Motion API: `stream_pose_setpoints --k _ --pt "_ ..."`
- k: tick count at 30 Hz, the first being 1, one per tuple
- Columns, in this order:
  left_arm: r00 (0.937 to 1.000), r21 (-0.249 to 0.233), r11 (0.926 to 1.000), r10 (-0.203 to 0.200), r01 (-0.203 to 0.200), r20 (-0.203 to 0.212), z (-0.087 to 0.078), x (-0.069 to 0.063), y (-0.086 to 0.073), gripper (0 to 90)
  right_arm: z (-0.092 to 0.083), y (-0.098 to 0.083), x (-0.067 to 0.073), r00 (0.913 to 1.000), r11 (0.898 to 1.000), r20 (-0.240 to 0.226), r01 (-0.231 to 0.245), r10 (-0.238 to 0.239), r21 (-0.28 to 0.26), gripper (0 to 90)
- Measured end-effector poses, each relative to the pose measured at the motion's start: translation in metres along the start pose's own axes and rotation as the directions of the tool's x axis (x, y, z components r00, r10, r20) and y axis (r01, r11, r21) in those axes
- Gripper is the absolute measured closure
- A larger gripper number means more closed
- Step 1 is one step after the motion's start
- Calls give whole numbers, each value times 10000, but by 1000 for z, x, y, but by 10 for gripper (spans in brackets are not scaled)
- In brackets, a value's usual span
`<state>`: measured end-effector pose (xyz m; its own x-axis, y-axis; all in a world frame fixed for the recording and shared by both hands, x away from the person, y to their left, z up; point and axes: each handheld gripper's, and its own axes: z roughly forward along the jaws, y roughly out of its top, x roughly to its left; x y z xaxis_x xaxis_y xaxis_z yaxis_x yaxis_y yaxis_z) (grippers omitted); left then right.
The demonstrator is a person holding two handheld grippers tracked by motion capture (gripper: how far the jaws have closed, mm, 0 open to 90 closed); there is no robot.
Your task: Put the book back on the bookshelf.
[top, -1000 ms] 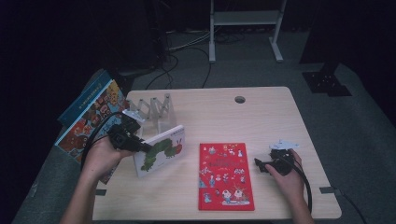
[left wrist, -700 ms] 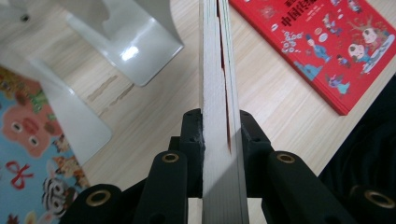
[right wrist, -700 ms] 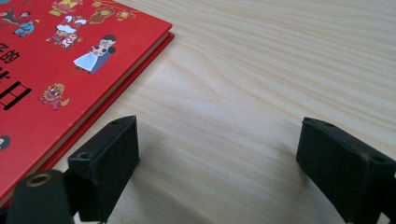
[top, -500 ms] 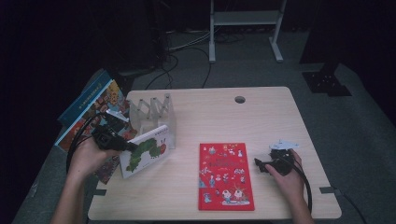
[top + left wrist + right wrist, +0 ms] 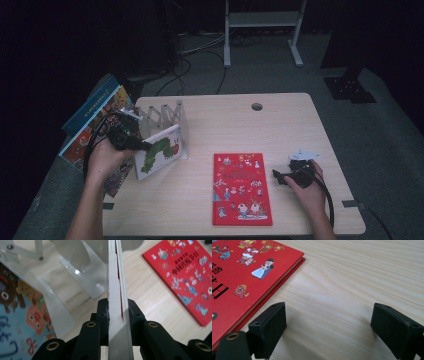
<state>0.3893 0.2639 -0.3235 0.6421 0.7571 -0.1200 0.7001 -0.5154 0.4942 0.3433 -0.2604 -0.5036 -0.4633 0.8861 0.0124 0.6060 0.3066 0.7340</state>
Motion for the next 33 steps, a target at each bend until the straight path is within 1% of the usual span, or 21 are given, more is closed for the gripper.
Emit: stream_pose_setpoints --k 2,4,6,8,10,11,12,13,15,18,22,25,27,29,33 --pt "9999 6 9999 -114 114 -33 5 2 6 756 0 0 0 10000 10000 0 1 -1 0 123" --pt "9996 -13 9998 -210 210 -199 11 3 11 756 0 0 0 10000 10000 2 7 -7 -4 122" --pt "9993 -39 9996 -298 297 -247 14 5 14 756 0 0 0 10000 10000 1 1 -1 -1 123" --pt "9982 -202 9987 -478 471 -352 19 8 18 756 0 0 0 10000 10000 1 0 0 -1 122" --pt "9977 -273 9981 -569 559 -376 23 11 20 756 0 0 0 10000 10000 6 5 -5 -6 123" --pt "9968 -326 9971 -699 686 -394 26 12 21 755 0 0 0 10000 10000 3 1 -1 -1 123" --pt "9965 -294 9970 -731 719 -418 29 13 22 755 0 0 0 10000 10000 -1 1 -1 3 123" --pt "9962 -320 9968 -751 737 -441 31 14 23 756 0 0 0 10000 10000 5 -6 6 1 123" --pt "9950 -433 9950 -916 898 -410 33 15 24 755 0 0 0 10000 10000 5 -2 2 0 122" --pt "9947 -378 9950 -941 926 -412 34 16 25 755 0 0 0 10000 10000 9 8 -8 -4 122" --pt "9946 -254 9958 -897 885 -530 36 14 25 754 0 0 0 10000 10000 8 13 -13 -4 123" --pt "9942 -106 9961 -884 879 -620 40 13 25 754 0 0 0 10000 10000 11 10 -10 -3 123" --pt "9931 -83 9952 -981 978 -647 44 12 25 754 0 0 0 10000 10000 9 13 -13 -4 123" --pt "9930 0 9954 -954 957 -694 46 12 25 754 0 0 0 10000 10000 9 13 -13 -5 123" --pt "9921 26 9952 -969 974 -799 50 10 25 753 0 0 0 10000 10000 4 28 -28 1 123"
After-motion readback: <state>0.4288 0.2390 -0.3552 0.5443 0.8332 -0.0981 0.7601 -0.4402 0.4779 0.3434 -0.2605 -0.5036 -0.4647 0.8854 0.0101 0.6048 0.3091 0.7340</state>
